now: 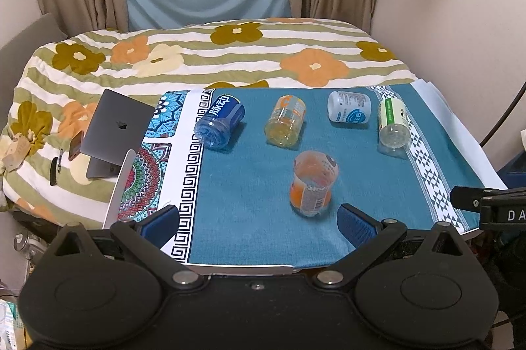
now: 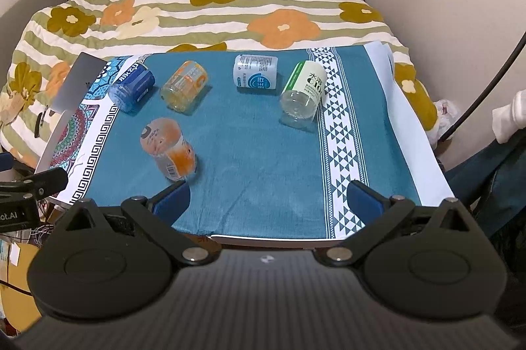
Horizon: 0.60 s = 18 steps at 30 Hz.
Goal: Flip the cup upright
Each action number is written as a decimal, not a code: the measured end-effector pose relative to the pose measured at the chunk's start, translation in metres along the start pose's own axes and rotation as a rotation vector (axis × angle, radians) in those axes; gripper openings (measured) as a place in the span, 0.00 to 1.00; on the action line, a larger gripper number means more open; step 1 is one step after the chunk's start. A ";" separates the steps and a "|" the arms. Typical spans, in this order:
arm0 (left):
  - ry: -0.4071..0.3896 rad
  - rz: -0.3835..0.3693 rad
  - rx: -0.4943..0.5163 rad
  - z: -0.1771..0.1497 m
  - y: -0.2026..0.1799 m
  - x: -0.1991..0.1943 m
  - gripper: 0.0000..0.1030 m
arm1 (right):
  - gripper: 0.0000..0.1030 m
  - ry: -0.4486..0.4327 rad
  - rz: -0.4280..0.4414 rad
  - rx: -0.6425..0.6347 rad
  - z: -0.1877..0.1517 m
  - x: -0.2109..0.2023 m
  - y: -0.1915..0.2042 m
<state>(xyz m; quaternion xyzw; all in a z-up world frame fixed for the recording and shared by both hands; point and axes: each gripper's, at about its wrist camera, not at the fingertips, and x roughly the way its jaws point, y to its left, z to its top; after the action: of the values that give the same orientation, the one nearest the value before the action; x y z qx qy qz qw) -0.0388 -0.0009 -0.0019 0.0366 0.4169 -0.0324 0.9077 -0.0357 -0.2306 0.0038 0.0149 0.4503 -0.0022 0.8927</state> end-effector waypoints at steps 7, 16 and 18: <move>0.000 0.003 0.000 0.000 0.001 0.000 1.00 | 1.00 0.000 0.000 -0.004 0.002 -0.001 0.001; -0.005 0.007 -0.001 0.000 0.002 0.000 1.00 | 1.00 -0.001 -0.001 -0.001 0.002 -0.001 0.002; -0.004 0.007 -0.001 0.000 0.003 0.000 1.00 | 1.00 -0.001 -0.002 -0.002 0.002 -0.001 0.002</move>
<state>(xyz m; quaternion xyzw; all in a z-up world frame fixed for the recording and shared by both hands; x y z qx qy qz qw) -0.0383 0.0017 -0.0015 0.0375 0.4147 -0.0292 0.9087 -0.0345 -0.2288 0.0057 0.0136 0.4499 -0.0024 0.8930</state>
